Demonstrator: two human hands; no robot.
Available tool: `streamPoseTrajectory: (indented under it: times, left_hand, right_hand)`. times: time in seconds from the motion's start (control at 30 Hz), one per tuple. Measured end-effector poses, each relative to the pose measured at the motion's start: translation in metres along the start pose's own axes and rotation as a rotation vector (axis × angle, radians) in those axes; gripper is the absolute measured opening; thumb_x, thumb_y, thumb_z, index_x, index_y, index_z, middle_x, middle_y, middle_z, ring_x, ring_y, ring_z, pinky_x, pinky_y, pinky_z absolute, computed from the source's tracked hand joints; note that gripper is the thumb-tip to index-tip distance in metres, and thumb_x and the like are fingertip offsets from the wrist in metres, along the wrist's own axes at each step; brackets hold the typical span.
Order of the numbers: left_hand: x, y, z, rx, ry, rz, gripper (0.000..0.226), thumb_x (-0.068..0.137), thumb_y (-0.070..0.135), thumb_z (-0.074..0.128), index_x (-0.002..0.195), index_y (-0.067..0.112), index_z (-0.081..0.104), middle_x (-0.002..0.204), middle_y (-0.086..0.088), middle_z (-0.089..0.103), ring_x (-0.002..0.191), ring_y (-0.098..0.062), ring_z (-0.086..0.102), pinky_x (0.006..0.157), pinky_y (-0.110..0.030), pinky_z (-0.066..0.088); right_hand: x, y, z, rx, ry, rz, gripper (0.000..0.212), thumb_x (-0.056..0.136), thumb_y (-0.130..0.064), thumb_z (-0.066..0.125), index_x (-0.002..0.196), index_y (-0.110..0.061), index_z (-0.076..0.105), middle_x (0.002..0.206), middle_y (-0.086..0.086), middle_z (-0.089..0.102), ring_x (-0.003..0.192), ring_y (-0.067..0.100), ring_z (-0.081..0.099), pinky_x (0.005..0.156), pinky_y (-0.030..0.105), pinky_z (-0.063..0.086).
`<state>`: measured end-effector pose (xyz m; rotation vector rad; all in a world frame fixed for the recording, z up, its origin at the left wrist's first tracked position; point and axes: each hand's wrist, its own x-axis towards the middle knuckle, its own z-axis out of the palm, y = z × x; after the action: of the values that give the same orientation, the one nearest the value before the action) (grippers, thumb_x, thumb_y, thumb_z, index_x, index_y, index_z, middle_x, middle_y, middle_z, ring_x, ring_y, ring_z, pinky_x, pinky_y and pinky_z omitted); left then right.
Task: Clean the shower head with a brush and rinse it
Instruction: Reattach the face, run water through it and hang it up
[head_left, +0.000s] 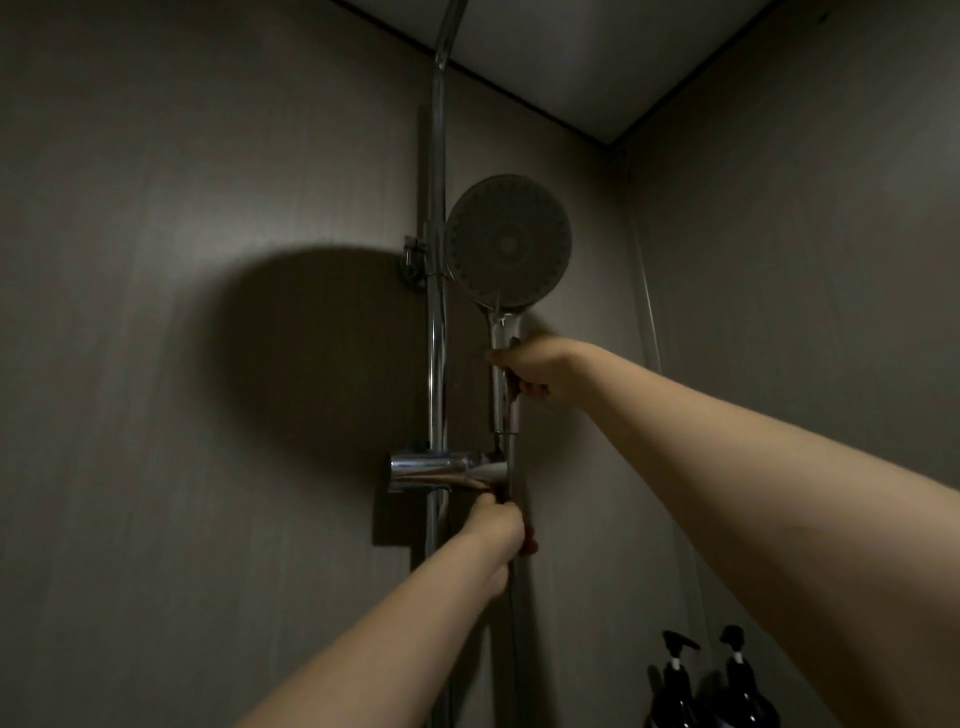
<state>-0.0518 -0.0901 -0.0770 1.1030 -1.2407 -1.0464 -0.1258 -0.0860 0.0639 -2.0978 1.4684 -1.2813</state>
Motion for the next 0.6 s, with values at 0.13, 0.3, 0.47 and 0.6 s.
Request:
streamPoseTrajectory:
  times: [0.13, 0.3, 0.47, 0.6]
  left_hand:
    - [0.002, 0.001, 0.000, -0.062, 0.003, -0.020, 0.033, 0.100, 0.025, 0.040, 0.131, 0.014, 0.047, 0.118, -0.014, 0.061, 0.101, -0.026, 0.061, 0.082, -0.031, 0.052]
    - [-0.002, 0.002, -0.001, -0.069, 0.000, 0.002, 0.029, 0.100, 0.029, 0.040, 0.123, 0.014, 0.050, 0.096, -0.009, 0.062, 0.080, -0.019, 0.060, 0.070, -0.030, 0.051]
    - [-0.006, 0.002, -0.003, -0.110, 0.005, 0.068, 0.028, 0.101, 0.017, 0.040, 0.123, 0.004, 0.051, 0.079, -0.005, 0.056, 0.068, -0.013, 0.053, 0.056, -0.020, 0.046]
    - [-0.007, -0.001, -0.006, -0.068, 0.026, 0.061, 0.027, 0.100, 0.018, 0.042, 0.122, 0.007, 0.054, 0.086, -0.003, 0.059, 0.077, -0.014, 0.056, 0.077, -0.026, 0.046]
  right_hand:
    - [-0.002, 0.000, -0.001, 0.028, -0.016, -0.031, 0.039, 0.099, -0.034, 0.043, 0.066, -0.012, 0.041, 0.061, 0.005, 0.038, 0.050, 0.013, 0.030, 0.049, 0.023, 0.027]
    - [-0.002, -0.001, -0.003, 0.062, -0.017, -0.033, 0.038, 0.099, -0.032, 0.043, 0.067, -0.013, 0.040, 0.061, 0.004, 0.037, 0.049, 0.012, 0.029, 0.046, 0.022, 0.026]
    - [-0.003, -0.004, -0.005, 0.106, 0.006, -0.046, 0.037, 0.099, -0.031, 0.044, 0.067, -0.013, 0.039, 0.062, 0.003, 0.036, 0.050, 0.011, 0.028, 0.046, 0.021, 0.025]
    - [-0.001, -0.005, -0.007, 0.152, 0.016, -0.055, 0.036, 0.099, -0.029, 0.044, 0.067, -0.013, 0.038, 0.062, 0.003, 0.034, 0.051, 0.012, 0.027, 0.047, 0.021, 0.024]
